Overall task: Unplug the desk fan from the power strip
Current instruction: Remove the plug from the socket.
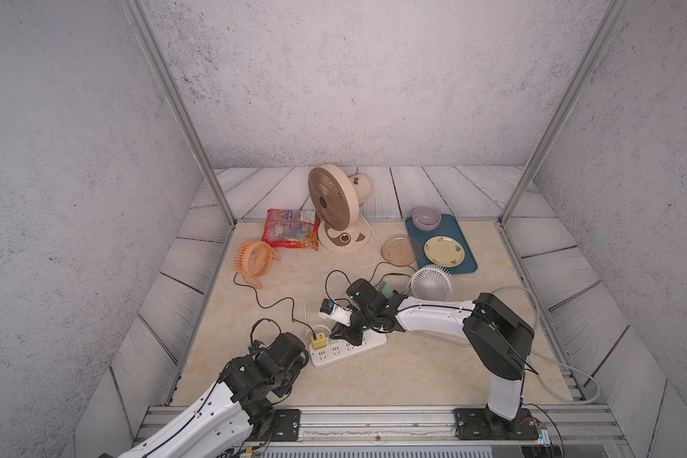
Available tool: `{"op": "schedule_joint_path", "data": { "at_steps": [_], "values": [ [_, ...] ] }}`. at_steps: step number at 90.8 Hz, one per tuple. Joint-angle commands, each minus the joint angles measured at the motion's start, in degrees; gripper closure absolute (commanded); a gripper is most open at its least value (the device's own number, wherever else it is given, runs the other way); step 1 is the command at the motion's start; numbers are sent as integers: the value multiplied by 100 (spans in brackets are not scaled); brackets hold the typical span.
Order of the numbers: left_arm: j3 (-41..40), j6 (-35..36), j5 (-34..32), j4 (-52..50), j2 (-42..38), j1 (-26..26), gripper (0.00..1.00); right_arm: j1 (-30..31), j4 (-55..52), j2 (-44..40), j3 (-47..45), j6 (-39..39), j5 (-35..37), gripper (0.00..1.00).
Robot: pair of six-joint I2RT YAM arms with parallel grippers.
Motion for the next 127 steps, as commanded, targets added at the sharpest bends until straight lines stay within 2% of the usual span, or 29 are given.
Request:
{"op": "schedule_joint_path", "data": {
  "at_steps": [1,16,43,60,88,114,127],
  "values": [
    [102,-106,-71,-88,-61,13,47,78,-20,74,42,-39,24,94],
    [194,-137,-179,-233,-140,13,47,77,206,63,29,220,388,100],
    [255,-248,-310,-163,-229,39,47,84,553,217,265,1406,1433,100],
    [237,-181,-240,321,-10,127,47,125,658,277,331,1864,1897,100],
    [237,498,349,1917,726,795,44,165,500,287,301,1911,1933,100],
    [-317,176,851,3306,1307,927,43,173,356,266,370,1850,1920,100],
    [-419,25,992,3627,1645,919,44,178,339,274,398,1855,1888,100]
  ]
}}
